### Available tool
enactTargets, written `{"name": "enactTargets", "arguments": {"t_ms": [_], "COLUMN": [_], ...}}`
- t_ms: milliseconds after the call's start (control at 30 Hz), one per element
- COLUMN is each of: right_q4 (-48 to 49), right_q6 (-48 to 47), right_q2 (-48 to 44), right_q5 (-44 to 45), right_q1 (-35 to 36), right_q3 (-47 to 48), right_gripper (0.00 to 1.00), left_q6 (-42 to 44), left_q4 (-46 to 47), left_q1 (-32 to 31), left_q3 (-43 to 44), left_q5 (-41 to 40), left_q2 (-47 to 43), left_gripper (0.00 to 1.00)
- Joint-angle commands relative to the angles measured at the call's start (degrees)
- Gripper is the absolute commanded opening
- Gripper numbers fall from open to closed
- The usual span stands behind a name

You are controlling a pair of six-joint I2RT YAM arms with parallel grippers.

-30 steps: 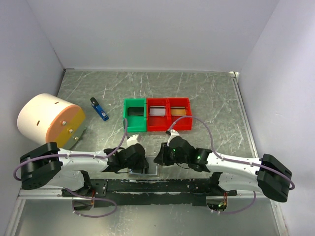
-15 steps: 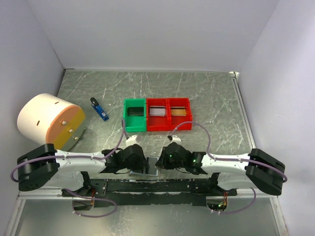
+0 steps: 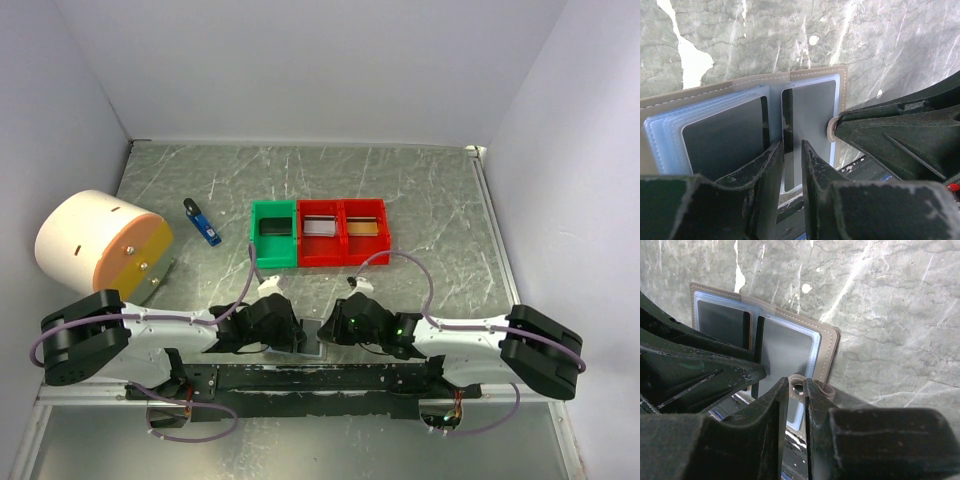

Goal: Take the credit cards out of the card holder

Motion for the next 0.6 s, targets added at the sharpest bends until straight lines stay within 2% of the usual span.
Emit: {"name": "enactTargets", "arguments": {"t_ms": [0,367,567], "right_q4": [-5.5,-16.7,-11.0], "right_q6": [-1.7,-12.7,-11.1], "right_q2": [-1.0,-6.5,-8.5], "right_q5": [1.5,-2.4,-11.2], "right_q1": [0.1,0.1,0.1], "right_q3": [-1.1,10.0,6.5], "right_gripper": [0.21,0.26,0.25], "left_q6": [-0.3,-0.5,-0.4], "left_q4": [1.1,1.3,0.5], "left_q1": [0.0,0.0,0.0], "left_q3": [-0.8,-1.7,-1.2], "left_q5": [1.3,0.8,0.2], "left_q2": [0.7,-0.7,-1.0], "left_gripper": [0.31,0.29,0.30]}}
